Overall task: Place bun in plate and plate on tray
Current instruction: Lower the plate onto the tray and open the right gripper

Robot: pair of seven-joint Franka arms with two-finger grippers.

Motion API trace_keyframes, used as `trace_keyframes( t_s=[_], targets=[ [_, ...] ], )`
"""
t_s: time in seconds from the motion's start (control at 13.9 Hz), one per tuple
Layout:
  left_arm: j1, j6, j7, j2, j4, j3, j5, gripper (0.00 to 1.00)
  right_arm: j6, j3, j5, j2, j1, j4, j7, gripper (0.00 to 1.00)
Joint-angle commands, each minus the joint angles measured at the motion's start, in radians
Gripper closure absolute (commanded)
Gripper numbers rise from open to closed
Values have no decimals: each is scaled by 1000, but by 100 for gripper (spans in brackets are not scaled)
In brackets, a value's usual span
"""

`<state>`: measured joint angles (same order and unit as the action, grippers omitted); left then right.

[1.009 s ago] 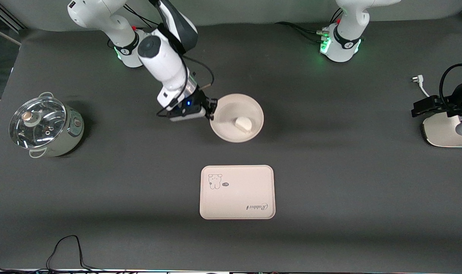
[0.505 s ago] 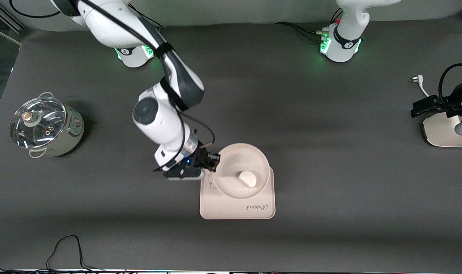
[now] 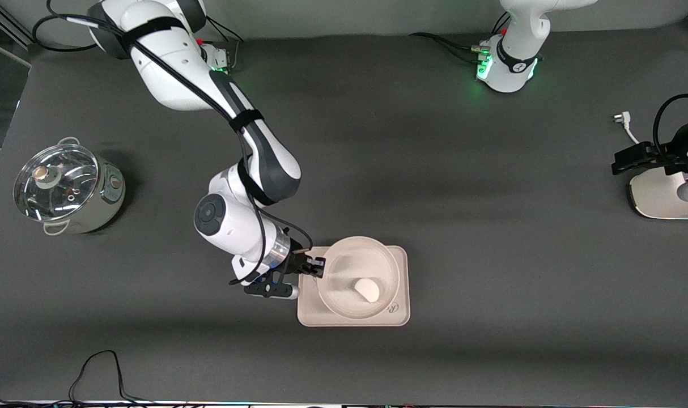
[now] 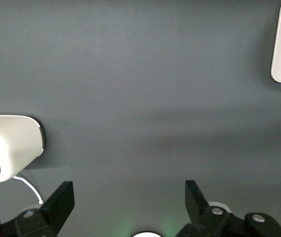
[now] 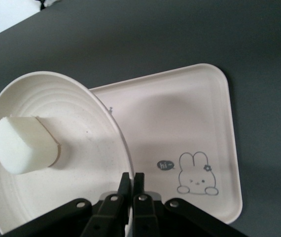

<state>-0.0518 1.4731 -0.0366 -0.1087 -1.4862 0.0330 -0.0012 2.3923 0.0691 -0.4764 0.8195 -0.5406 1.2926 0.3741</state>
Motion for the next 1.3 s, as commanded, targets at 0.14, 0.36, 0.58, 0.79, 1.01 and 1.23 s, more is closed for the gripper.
trace_keyframes(
  t_s=[0.14,0.36,0.58,0.79,1.01,1.23],
  targets=[
    [7,3,-11,-8,18,-5,0,0,114,-9,-34,144,2,-49,-30,98],
    [6,4,-11,-8,18,-5,0,0,127,-9,-34,164,-1,-50,-30,98],
    [3,3,-11,-8,18,-5,0,0,128,-9,-33,173,-1,-49,-30,97],
    [9,3,-11,-8,18,-5,0,0,130,-9,-28,176,-4,-44,-32,92],
    [4,3,-14,-8,18,-5,0,0,146,-9,-30,176,-6,-41,-41,80],
    [6,3,-11,-8,18,-5,0,0,140,-9,-31,156,-2,-44,-34,0]
  ],
)
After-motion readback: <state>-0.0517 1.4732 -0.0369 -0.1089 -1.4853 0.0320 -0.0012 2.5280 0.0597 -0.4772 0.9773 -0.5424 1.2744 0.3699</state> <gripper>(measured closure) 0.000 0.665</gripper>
